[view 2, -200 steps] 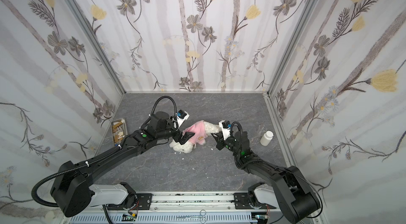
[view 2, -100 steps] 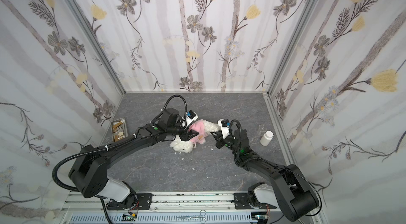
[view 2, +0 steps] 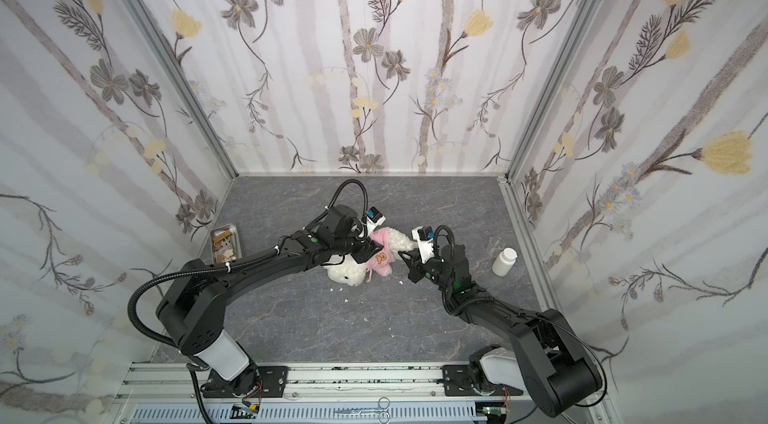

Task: Dress the teddy bear

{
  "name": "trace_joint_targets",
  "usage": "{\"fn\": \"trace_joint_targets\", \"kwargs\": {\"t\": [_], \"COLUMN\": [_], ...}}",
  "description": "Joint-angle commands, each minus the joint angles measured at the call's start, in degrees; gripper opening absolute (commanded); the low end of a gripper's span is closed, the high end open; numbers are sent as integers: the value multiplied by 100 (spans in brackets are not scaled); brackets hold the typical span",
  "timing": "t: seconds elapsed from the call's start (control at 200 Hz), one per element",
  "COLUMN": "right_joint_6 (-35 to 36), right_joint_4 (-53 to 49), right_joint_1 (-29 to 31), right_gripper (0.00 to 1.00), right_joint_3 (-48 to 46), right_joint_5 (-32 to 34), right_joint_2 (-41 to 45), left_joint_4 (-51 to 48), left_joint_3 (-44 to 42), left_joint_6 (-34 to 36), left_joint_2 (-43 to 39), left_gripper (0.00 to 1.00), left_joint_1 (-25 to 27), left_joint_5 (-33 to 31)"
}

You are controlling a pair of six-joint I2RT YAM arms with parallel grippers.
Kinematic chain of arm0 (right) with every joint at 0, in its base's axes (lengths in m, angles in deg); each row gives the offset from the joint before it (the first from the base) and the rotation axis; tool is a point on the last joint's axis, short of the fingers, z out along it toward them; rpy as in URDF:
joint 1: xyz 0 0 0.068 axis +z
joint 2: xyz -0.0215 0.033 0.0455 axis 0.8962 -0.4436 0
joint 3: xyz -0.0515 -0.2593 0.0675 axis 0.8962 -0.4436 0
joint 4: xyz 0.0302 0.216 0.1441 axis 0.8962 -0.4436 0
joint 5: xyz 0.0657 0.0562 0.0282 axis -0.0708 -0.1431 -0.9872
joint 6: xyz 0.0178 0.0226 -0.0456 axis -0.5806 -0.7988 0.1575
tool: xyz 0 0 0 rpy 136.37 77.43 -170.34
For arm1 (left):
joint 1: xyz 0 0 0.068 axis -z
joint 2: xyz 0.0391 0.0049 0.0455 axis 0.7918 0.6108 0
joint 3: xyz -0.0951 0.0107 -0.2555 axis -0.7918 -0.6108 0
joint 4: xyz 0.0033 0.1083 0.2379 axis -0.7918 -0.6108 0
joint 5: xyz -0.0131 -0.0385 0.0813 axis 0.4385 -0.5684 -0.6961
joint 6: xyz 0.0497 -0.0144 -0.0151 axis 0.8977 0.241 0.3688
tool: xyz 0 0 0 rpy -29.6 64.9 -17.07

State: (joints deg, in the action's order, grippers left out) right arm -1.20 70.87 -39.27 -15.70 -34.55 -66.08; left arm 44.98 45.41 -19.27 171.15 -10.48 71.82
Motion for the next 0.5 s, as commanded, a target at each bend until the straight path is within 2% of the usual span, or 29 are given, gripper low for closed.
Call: {"fn": "trace_joint_targets", "kwargs": {"t": [0.0, 0.225, 0.33, 0.37, 0.445, 0.495], "right_joint_6": [88, 223, 244, 231, 226, 261], "right_joint_4": [28, 204, 183, 92, -313, -601], "right_joint_1": [12, 12, 12, 11, 12, 7], "right_gripper": [0, 0, 1, 9, 34, 45], "right_joint_3": [-76, -396, -379, -328, -130, 6], "right_joint_5": [189, 852, 932, 933, 887, 863], "right_joint_2": [70, 274, 280, 322, 552, 777], "left_joint_4": [64, 68, 80, 88, 78, 83], "left_joint_3": [104, 213, 182, 117, -52, -173], "left_joint_6": [-413, -1200, -1070, -841, -292, 25], "left_joint_2": [24, 9, -44, -87, -228, -358], "left_gripper": [40, 12, 1, 0, 0, 0], "left_joint_1": [-113, -374, -324, -275, -138, -71], "left_joint_5": [147, 279, 272, 194, -14, -104]}}
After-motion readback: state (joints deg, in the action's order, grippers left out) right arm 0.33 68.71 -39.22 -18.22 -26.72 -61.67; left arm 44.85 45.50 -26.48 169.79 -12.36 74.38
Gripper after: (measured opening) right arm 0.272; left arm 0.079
